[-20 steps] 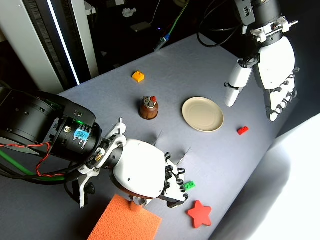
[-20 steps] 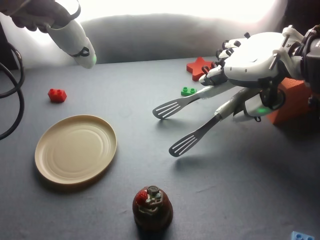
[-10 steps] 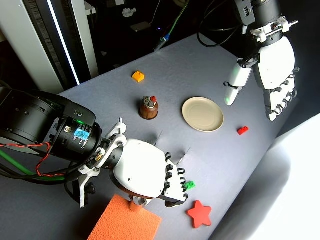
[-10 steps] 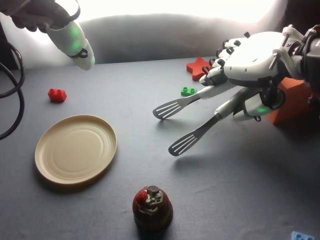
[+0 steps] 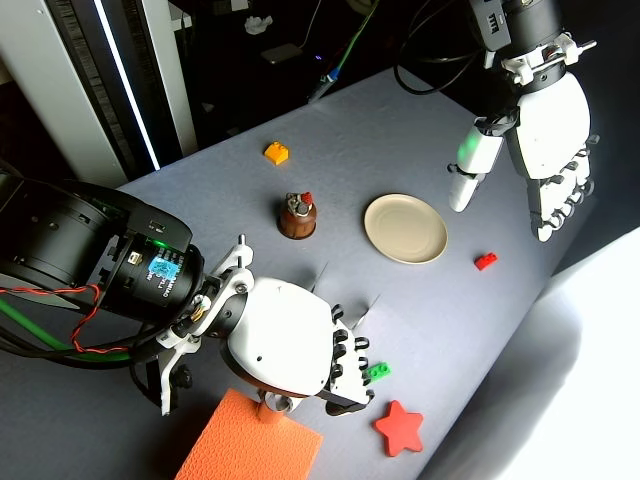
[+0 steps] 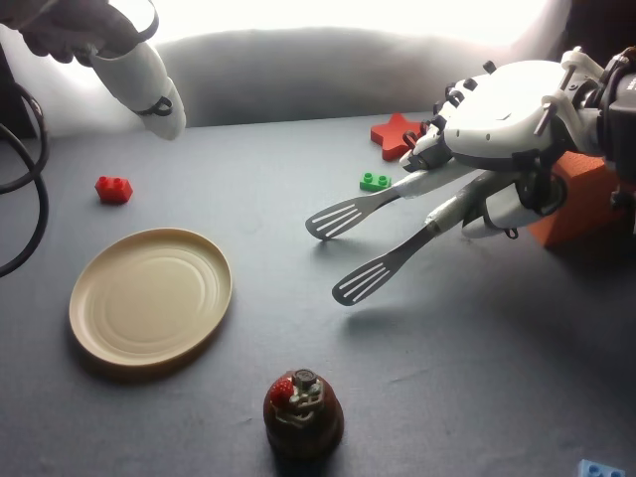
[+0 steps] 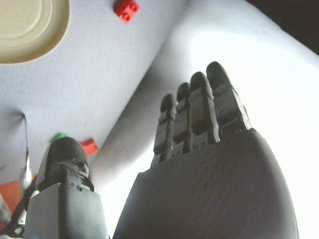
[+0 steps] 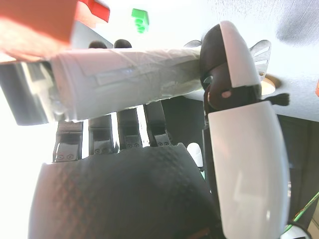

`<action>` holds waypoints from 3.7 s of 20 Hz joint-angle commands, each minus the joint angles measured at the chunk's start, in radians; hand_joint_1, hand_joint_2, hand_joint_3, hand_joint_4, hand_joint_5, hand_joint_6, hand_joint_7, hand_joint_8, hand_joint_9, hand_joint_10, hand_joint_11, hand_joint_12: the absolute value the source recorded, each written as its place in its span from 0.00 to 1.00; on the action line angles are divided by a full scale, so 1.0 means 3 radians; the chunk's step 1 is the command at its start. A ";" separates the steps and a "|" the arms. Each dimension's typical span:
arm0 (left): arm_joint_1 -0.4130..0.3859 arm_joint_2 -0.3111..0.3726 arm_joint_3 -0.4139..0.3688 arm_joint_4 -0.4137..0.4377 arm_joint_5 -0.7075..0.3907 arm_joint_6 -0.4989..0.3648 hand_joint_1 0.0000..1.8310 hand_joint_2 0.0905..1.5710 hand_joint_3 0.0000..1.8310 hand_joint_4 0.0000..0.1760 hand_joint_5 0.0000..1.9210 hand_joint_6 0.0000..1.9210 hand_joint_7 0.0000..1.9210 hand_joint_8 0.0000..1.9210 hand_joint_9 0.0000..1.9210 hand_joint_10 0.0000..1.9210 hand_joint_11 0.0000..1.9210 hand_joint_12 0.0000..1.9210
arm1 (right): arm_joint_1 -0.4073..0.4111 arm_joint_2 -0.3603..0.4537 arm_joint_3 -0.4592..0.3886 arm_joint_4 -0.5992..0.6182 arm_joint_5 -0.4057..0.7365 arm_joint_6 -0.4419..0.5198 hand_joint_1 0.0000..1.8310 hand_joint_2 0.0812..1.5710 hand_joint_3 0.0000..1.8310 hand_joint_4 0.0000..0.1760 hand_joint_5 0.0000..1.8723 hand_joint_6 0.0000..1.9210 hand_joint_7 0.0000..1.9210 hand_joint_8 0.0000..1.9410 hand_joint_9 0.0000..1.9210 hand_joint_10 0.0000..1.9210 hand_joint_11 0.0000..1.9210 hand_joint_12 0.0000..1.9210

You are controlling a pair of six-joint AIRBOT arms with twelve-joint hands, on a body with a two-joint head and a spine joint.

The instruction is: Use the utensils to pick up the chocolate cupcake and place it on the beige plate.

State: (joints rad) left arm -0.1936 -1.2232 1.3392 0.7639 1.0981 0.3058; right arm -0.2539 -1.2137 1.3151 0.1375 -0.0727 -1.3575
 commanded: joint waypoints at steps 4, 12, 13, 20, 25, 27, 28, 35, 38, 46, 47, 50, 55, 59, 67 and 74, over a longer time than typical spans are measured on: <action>-0.0040 0.0024 0.0018 0.0224 -0.0077 0.0003 0.17 0.68 0.00 0.00 0.05 0.00 0.06 0.00 0.06 0.00 0.00 0.15 | 0.0035 0.0016 0.0014 -0.0006 0.0270 0.0008 0.47 0.75 0.00 0.00 0.34 0.05 0.24 0.40 0.17 0.63 0.09 0.86; -0.0040 0.0024 0.0018 0.0224 -0.0077 0.0003 0.14 0.69 0.00 0.00 0.04 0.00 0.05 0.00 0.05 0.00 0.00 0.13 | 0.0048 0.0019 0.0010 -0.0005 0.0263 0.0022 0.51 0.81 0.00 0.00 0.35 0.77 0.28 0.50 0.21 0.71 0.14 0.91; -0.0041 0.0024 0.0018 0.0222 -0.0077 0.0003 0.15 0.69 0.00 0.00 0.04 0.00 0.05 0.00 0.06 0.00 0.00 0.13 | 0.0050 0.0020 0.0009 -0.0005 0.0260 0.0022 0.52 0.81 0.00 0.00 0.35 0.77 0.28 0.48 0.20 0.69 0.13 0.90; -0.0051 0.0024 0.0022 0.0192 -0.0077 0.0004 0.13 0.69 0.00 0.00 0.04 0.00 0.04 0.00 0.05 0.00 0.00 0.13 | 0.0063 0.0023 -0.0003 -0.0005 0.0264 0.0019 0.52 0.82 0.00 0.00 0.34 0.78 0.24 0.56 0.18 0.76 0.12 0.94; -0.0051 0.0024 0.0022 0.0192 -0.0077 0.0004 0.16 0.68 0.00 0.00 0.04 0.00 0.05 0.00 0.05 0.00 0.00 0.13 | 0.0135 0.0062 -0.0091 -0.0005 0.0272 -0.0005 0.49 0.76 0.00 0.00 0.27 0.41 0.25 0.51 0.17 0.72 0.10 0.92; -0.0051 0.0024 0.0022 0.0192 -0.0077 0.0004 0.16 0.68 0.00 0.00 0.04 0.00 0.04 0.00 0.05 0.00 0.00 0.13 | 0.0163 0.0079 -0.0114 -0.0005 0.0272 -0.0009 0.51 0.75 0.00 0.00 0.29 0.34 0.27 0.46 0.19 0.68 0.11 0.89; -0.0051 0.0024 0.0022 0.0192 -0.0077 0.0004 0.15 0.68 0.00 0.00 0.04 0.00 0.04 0.00 0.05 0.00 0.00 0.13 | 0.0176 0.0089 -0.0125 -0.0005 0.0271 -0.0010 0.51 0.74 0.00 0.00 0.30 0.32 0.28 0.46 0.20 0.67 0.12 0.88; -0.0050 0.0025 0.0025 0.0192 -0.0076 0.0007 0.16 0.68 0.00 0.00 0.04 0.00 0.05 0.00 0.05 0.00 0.00 0.15 | 0.0312 0.0252 -0.0355 -0.0004 0.0254 -0.0005 0.51 0.74 0.00 0.00 0.32 0.29 0.28 0.45 0.20 0.66 0.14 0.86; -0.0050 0.0025 0.0025 0.0191 -0.0076 0.0008 0.15 0.68 0.00 0.00 0.04 0.00 0.05 0.00 0.05 0.00 0.00 0.15 | 0.0346 0.0307 -0.0417 -0.0004 0.0244 0.0067 0.49 0.75 0.00 0.00 0.30 0.28 0.27 0.46 0.20 0.67 0.13 0.86; -0.0050 0.0025 0.0025 0.0191 -0.0076 0.0016 0.14 0.68 0.00 0.00 0.05 0.00 0.05 0.00 0.05 0.00 0.00 0.15 | 0.0662 0.0492 -0.0651 -0.0004 0.0058 0.0367 0.50 0.73 0.00 0.00 0.31 0.29 0.27 0.48 0.20 0.68 0.14 0.86; -0.0050 0.0025 0.0025 0.0191 -0.0075 0.0017 0.15 0.68 0.00 0.00 0.05 0.00 0.05 0.00 0.06 0.00 0.00 0.15 | 0.0683 0.0519 -0.0692 -0.0005 0.0044 0.0367 0.50 0.73 0.00 0.00 0.32 0.28 0.27 0.48 0.20 0.67 0.15 0.85; -0.0050 0.0025 0.0025 0.0191 -0.0075 0.0017 0.14 0.68 0.00 0.00 0.04 0.00 0.05 0.00 0.06 0.00 0.00 0.16 | 0.0761 0.0657 -0.0957 -0.0008 -0.0036 0.0345 0.50 0.73 0.00 0.00 0.31 0.28 0.26 0.51 0.19 0.68 0.14 0.85; -0.0050 0.0025 0.0025 0.0190 -0.0071 0.0018 0.14 0.69 0.00 0.00 0.04 0.00 0.05 0.00 0.06 0.00 0.00 0.14 | 0.0856 0.0805 -0.1308 -0.0011 -0.0113 0.0320 0.52 0.72 0.00 0.00 0.29 0.29 0.27 0.47 0.21 0.65 0.14 0.85; -0.0051 0.0025 0.0026 0.0184 -0.0069 0.0019 0.15 0.68 0.00 0.00 0.04 0.00 0.05 0.00 0.06 0.00 0.00 0.14 | 0.0857 0.0869 -0.1478 -0.0011 -0.0117 0.0246 0.48 0.74 0.00 0.00 0.29 0.28 0.25 0.47 0.18 0.67 0.12 0.87; -0.0055 0.0030 0.0032 0.0169 -0.0068 0.0036 0.14 0.69 0.00 0.00 0.03 0.00 0.04 0.00 0.05 0.00 0.00 0.13 | 0.0759 0.0887 -0.1544 -0.0012 -0.0090 0.0151 0.49 0.74 0.00 0.00 0.31 0.26 0.25 0.49 0.17 0.70 0.12 0.87; -0.0054 0.0022 0.0038 0.0170 -0.0068 0.0038 0.15 0.68 0.00 0.00 0.05 0.00 0.06 0.00 0.06 0.00 0.00 0.16 | 0.0505 0.0804 -0.1521 -0.0012 0.0027 0.0075 0.48 0.74 0.00 0.00 0.31 0.24 0.26 0.47 0.18 0.68 0.11 0.87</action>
State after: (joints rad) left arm -0.1967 -1.2232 1.3464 0.7464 1.1065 0.3130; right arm -0.1184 -0.9798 0.8600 0.1303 -0.1833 -1.3342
